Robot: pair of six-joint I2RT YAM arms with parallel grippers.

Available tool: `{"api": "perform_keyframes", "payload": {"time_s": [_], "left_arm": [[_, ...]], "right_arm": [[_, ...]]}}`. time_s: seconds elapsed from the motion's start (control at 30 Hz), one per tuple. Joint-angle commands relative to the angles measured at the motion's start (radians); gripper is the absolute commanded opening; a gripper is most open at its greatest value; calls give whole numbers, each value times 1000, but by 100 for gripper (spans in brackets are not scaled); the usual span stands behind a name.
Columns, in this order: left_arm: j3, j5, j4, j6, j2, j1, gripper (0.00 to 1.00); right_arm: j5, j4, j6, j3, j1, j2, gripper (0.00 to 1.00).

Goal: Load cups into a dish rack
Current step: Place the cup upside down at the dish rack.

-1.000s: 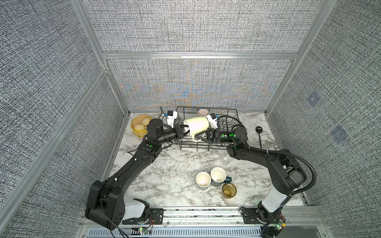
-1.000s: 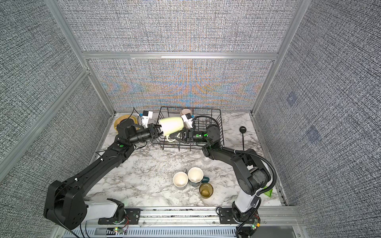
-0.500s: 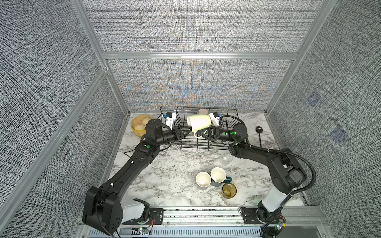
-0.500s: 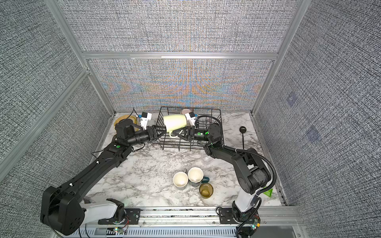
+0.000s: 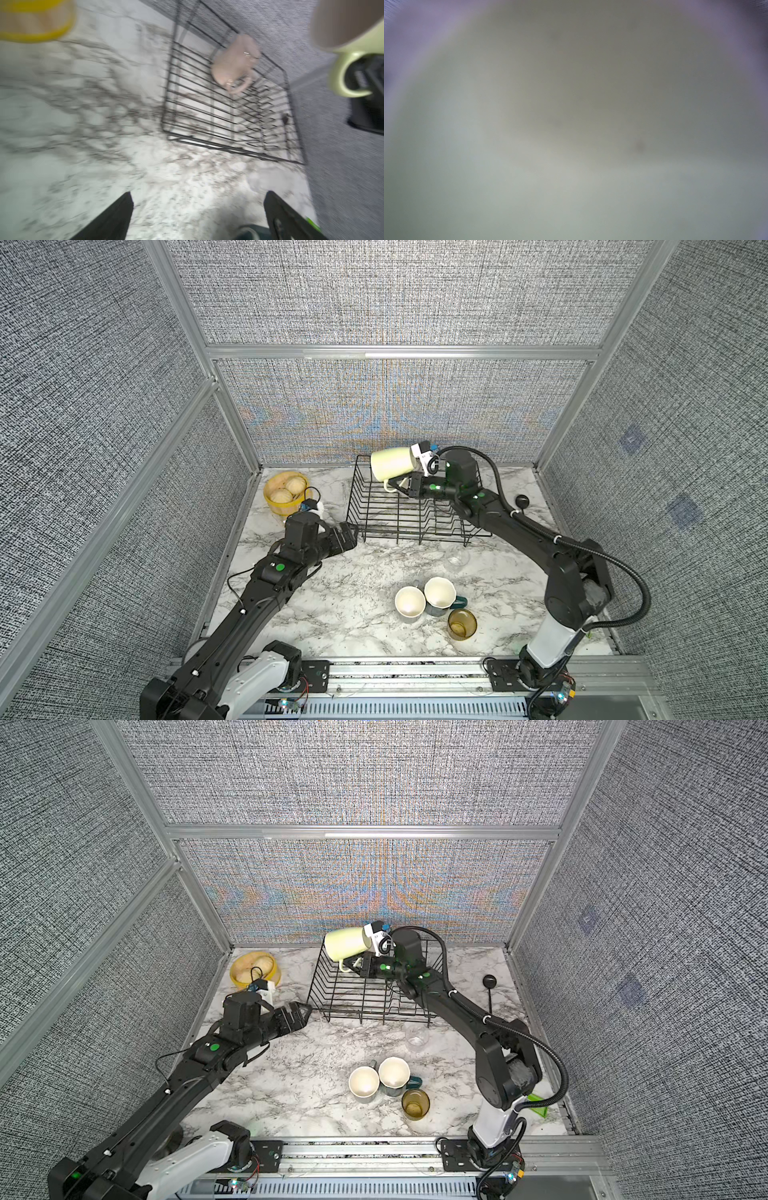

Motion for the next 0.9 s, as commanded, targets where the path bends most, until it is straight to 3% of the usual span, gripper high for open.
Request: {"api": "perform_keyframes", "payload": {"time_s": [0.0,0.1,0.27,0.63,0.87], "left_arm": [[-59,-304,-53,32,-20,0,99],[-158,-395,44,73,-20,0,99],[-288,-338,246,146,18,0,99],[-250,-317,253,175,118,0,99],[-229,-336,272,176,170,1,99]], "right_arm": [[213,-256,-260,119,20,60,0],[322,-339,-333,221,33,130,0],[474,-466,-424,385,56,257,0],[695,-705,-581,823,101,565,0],[714,-624,-610,869,102,663,0]]}}
